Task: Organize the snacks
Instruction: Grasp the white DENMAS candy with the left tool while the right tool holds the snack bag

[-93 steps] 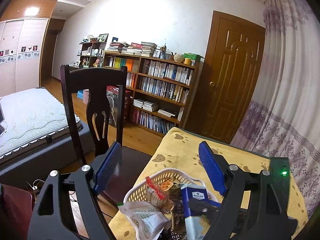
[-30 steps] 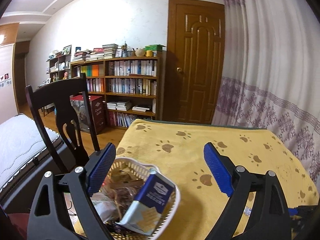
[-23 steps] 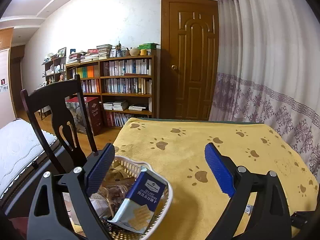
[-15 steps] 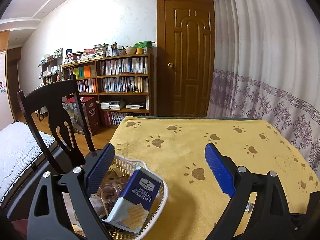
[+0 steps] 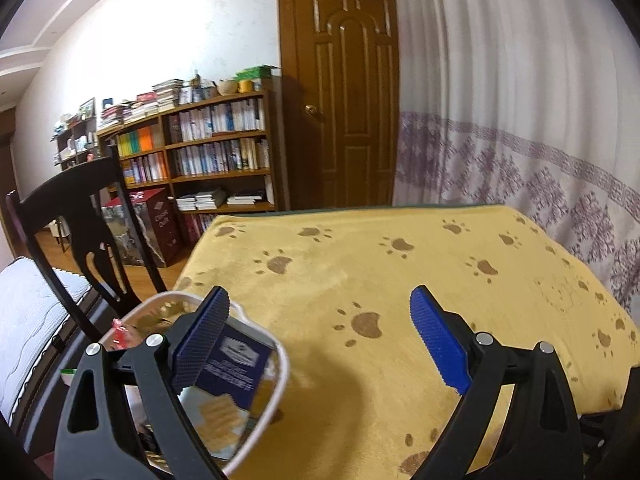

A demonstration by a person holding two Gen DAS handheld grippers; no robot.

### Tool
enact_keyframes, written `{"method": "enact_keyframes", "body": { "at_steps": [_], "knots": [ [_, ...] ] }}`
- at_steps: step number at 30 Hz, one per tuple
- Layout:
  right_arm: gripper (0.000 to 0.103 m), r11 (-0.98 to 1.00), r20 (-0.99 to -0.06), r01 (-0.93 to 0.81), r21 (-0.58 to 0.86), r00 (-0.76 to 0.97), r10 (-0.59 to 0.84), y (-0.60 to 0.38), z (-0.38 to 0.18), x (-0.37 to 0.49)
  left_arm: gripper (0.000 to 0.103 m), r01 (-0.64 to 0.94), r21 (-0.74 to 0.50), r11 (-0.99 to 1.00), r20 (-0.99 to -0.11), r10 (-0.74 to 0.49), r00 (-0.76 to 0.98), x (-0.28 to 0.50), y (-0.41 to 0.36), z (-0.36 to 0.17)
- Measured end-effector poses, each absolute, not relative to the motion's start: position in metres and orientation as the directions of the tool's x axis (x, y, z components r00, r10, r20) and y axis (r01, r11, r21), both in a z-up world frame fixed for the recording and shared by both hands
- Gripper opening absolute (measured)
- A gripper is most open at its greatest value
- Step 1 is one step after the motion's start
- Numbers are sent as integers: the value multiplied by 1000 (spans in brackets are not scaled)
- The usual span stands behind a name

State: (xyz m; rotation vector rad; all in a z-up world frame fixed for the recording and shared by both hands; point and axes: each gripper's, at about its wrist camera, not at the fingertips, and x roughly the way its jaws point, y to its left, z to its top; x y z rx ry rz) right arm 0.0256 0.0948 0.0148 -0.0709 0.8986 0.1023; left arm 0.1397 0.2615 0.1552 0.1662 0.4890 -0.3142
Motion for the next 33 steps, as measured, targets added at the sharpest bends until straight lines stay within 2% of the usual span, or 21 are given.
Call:
{"method": "enact_keyframes", "body": {
  "at_steps": [11,16,27,29,32,33],
  "knots": [
    [31,992,-774,118,31,631,-51,28,15,16,93,512,103,853,-605,-355,713,132,199,105],
    [31,991,-771,124,43,636,-46,22,11,14,93,579,124,806,-648,-376,662,125,172,77],
    [32,990,-750,113,79,661,-16,18,7,11,91,663,74,745,-739,-405,538,128,144,31],
    [33,990,-746,111,89,666,-8,17,7,11,87,671,83,737,-747,-400,532,128,141,28],
    [33,989,-742,110,98,670,-1,16,6,10,71,672,64,737,-764,-398,509,132,140,24],
    [33,989,-742,109,99,670,0,16,6,10,61,672,56,738,-769,-398,501,134,140,23]
  ]
}}
